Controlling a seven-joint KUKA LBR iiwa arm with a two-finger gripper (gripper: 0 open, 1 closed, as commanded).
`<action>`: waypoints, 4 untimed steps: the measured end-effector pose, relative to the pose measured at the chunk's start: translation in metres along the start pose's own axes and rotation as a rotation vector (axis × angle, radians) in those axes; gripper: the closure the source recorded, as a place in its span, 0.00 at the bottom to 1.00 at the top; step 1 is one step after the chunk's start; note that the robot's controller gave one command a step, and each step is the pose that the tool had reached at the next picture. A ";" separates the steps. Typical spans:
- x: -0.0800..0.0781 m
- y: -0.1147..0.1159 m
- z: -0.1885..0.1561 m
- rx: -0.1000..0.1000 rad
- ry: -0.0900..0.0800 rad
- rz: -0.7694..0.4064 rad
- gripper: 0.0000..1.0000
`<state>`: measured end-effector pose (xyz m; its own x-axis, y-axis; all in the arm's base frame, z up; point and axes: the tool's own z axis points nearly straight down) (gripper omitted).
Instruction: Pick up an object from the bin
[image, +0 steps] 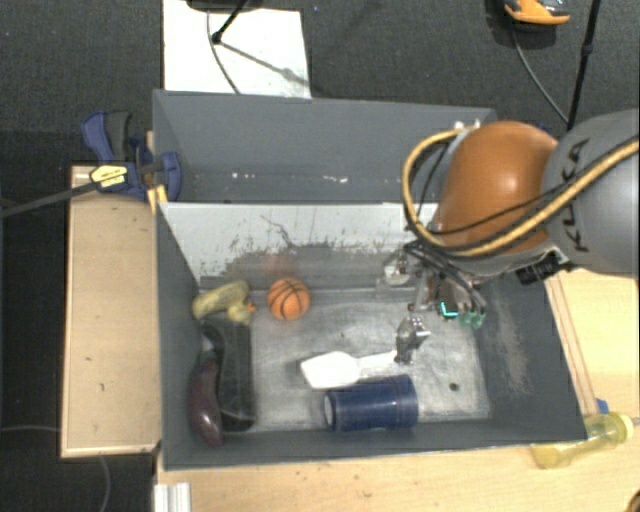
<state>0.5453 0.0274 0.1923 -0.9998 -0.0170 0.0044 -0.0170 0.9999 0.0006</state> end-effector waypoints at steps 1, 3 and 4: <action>-0.002 0.000 -0.004 0.000 -0.007 0.001 0.00; 0.015 0.032 0.116 0.001 -0.025 -0.170 0.00; 0.017 0.032 0.120 0.000 -0.019 -0.169 0.00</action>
Offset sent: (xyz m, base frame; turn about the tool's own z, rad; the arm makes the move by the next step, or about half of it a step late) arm -0.0226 0.0319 -0.1223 -0.1737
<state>0.5267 0.0595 0.0726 -0.9826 -0.1851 -0.0144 -0.1851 0.9827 -0.0002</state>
